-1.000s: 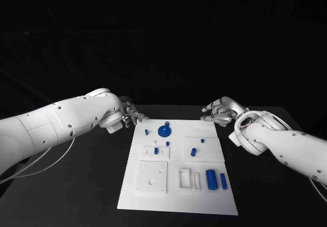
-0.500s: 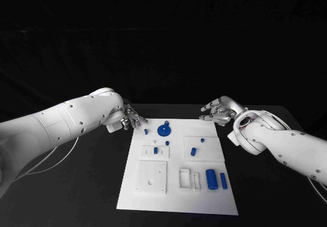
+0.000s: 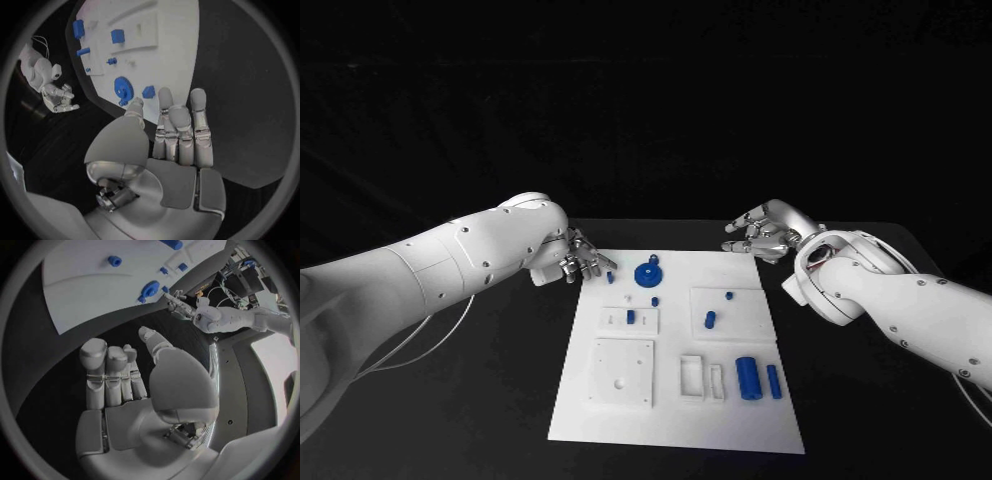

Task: Assemble the parts on the task board

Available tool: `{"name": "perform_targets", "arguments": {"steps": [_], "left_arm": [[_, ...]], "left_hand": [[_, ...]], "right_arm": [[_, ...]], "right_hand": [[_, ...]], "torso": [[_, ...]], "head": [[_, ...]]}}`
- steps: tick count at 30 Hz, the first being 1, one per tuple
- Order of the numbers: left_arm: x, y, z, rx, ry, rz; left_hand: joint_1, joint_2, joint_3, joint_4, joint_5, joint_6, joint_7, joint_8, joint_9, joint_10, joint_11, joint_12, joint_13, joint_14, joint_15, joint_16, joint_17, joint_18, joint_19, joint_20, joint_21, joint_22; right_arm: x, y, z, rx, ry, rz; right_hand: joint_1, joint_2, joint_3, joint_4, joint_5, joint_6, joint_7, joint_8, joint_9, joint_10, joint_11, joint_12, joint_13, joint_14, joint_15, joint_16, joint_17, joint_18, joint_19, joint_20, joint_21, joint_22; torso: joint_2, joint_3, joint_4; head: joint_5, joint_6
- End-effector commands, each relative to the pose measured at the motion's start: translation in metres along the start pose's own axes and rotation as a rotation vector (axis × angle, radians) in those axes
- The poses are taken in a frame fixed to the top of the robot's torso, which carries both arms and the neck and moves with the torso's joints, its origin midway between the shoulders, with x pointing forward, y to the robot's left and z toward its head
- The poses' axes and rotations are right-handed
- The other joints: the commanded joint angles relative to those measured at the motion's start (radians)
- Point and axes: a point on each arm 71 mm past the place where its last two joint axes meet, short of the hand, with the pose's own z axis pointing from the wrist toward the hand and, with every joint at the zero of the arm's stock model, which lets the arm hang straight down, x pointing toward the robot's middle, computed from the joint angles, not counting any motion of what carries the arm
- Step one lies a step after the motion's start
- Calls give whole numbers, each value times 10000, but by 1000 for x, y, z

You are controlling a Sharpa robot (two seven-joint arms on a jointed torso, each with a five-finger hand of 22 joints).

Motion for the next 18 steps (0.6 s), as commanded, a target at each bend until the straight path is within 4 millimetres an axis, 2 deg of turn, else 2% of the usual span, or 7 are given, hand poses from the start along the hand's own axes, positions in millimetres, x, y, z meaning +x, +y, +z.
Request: {"name": "perform_targets", "arguments": {"steps": [1, 3, 8, 13, 15, 18], "left_arm": [[1, -3, 0, 201, 5, 19], [1, -4, 0, 208, -17, 52], [3, -5, 1, 249, 34, 134], [5, -7, 0, 325, 176, 220], [7, -8, 0, 353, 275, 278], [8, -9, 0, 383, 377, 338]], "left_hand": [[-133, -110, 99, 214, -150, -75, 14, 15, -28, 460, 58, -72, 24, -62, 4, 38, -32, -71, -63, -9, -32, 180], [-150, -180, 171, 330, -195, -84, 20, 14, -47, 459, 58, -67, 33, -59, 3, 45, -44, -73, -58, -12, -33, 178], [-132, -147, 198, 336, -196, -84, 19, 12, -55, 459, 57, -66, 35, -58, 4, 48, -48, -72, -59, -11, -33, 179], [-126, 35, 72, 139, -110, -78, 23, 11, -114, 461, 59, -69, 40, -61, 6, 60, -68, -68, -61, -7, -34, 180], [-61, 277, -66, -153, 30, -62, 26, 7, -157, 461, 61, -86, 35, -67, 7, 61, -77, -74, -73, -5, -43, 180], [17, 454, -174, -411, 195, -47, 19, 5, -209, 461, 58, -83, 37, -71, 10, 68, -82, -72, -74, -2, -41, 182]], "right_arm": [[0, 2, 0, -225, -86, -268], [0, 3, 0, -242, -101, -318], [0, 3, 0, -272, -123, -412], [0, 3, 1, -269, -119, -437], [0, 3, 1, -266, -114, -441], [0, 3, 1, -263, -109, -441]], "right_hand": [[-11, -20, 34, -62, -58, 42, 6, -54, -15, -5, -54, -46, -16, 9, -24, -56, -4, 153, 369, -12, -24, 933], [-1, -25, 53, -77, -62, 47, 3, -54, -15, -4, -56, -45, -16, 7, -23, -58, -4, 153, 368, -12, -32, 931], [14, -29, 74, -96, -73, 44, 6, -54, -16, -1, -56, -45, -17, 10, -23, -54, -1, 151, 370, -12, -15, 936], [4, -30, 103, -108, -80, 53, 6, -53, -15, 4, -55, -40, -14, 13, -24, -48, 5, 151, 371, -12, -16, 936], [4, -30, 103, -108, -80, 53, 6, -53, -15, 4, -55, -40, -14, 13, -24, -48, 5, 151, 371, -12, -16, 936], [4, -30, 103, -108, -80, 53, 6, -53, -15, 4, -55, -40, -14, 13, -24, -48, 5, 151, 371, -12, -16, 936]], "torso": [[-11, -7, 11], [-9, -9, 7], [-7, -6, 9], [1, -9, 10], [1, -10, 10], [1, -10, 10]], "head": [[46, -28], [28, -18], [-3, -22], [-15, -28], [-15, -35], [-27, -43]]}}
